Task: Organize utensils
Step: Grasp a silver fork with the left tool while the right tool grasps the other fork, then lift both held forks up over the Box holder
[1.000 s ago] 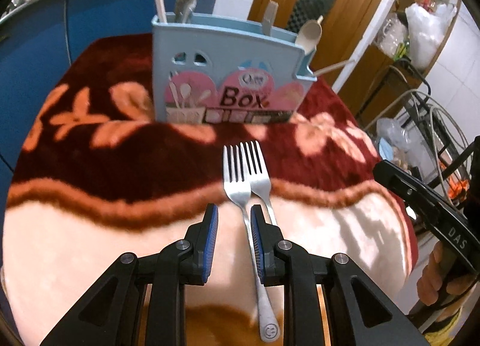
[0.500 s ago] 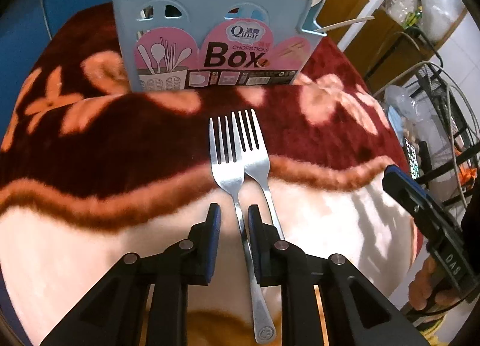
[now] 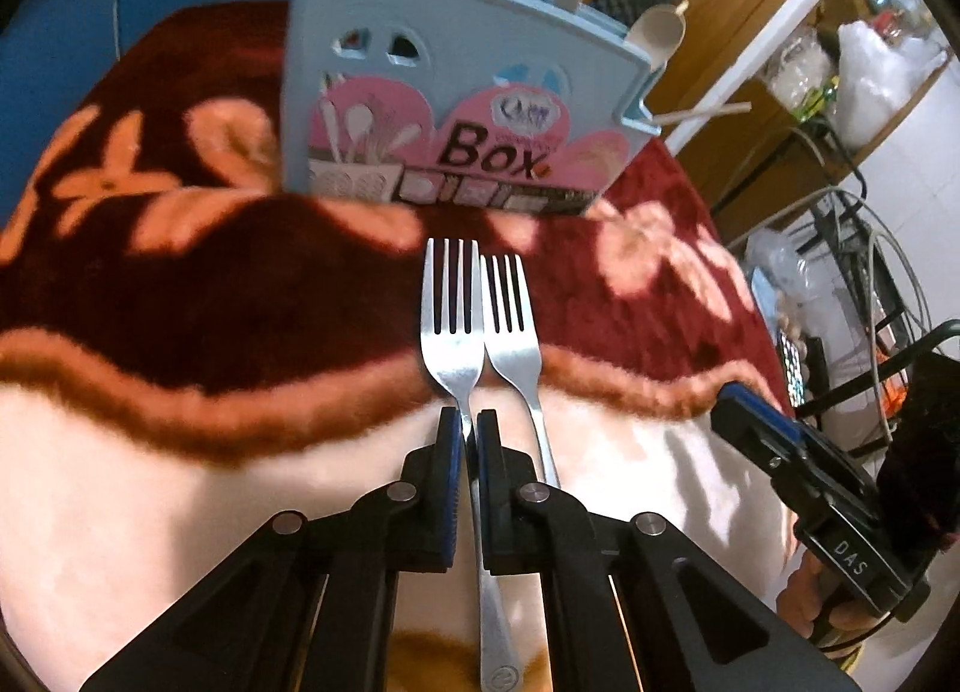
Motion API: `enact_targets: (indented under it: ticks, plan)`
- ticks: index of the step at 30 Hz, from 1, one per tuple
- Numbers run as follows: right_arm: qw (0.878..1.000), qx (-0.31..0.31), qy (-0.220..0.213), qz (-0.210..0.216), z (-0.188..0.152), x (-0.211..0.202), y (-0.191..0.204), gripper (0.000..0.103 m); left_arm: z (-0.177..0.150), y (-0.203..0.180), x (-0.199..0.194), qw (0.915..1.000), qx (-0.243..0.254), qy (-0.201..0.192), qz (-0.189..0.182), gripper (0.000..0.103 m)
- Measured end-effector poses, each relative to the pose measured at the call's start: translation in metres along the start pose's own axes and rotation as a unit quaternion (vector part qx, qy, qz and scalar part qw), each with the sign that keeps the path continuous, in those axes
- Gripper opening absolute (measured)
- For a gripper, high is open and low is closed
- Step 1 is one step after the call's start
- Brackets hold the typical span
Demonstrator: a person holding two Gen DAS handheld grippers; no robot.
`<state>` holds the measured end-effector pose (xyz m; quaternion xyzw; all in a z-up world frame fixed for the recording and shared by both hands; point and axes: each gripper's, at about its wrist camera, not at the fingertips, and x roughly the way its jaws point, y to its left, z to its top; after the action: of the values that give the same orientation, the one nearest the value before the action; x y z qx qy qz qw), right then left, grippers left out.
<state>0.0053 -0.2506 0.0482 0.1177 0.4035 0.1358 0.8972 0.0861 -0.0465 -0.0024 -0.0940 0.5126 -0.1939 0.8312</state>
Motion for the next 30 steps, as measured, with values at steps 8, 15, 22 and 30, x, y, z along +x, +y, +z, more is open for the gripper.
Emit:
enact_targets:
  ticks: [8,15,22,30]
  plan:
    - [0.999,-0.03,0.04,0.001,0.007,0.02,0.024,0.028,-0.004,0.011,-0.036,0.9968,0.015,-0.079,0.006,0.005]
    - [0.995,-0.038,0.09,0.021,0.009,0.043,0.043,0.028,-0.008,0.021,-0.059,0.9911,0.029,-0.13,-0.005,0.004]
    - [0.991,-0.056,0.124,0.014,0.015,0.065,0.059,0.028,-0.011,0.031,-0.079,0.9844,0.037,-0.172,-0.001,0.002]
    - [0.982,-0.084,0.171,-0.01,0.027,0.087,0.077,0.026,-0.011,0.04,-0.093,0.9784,0.041,-0.202,-0.002,0.001]
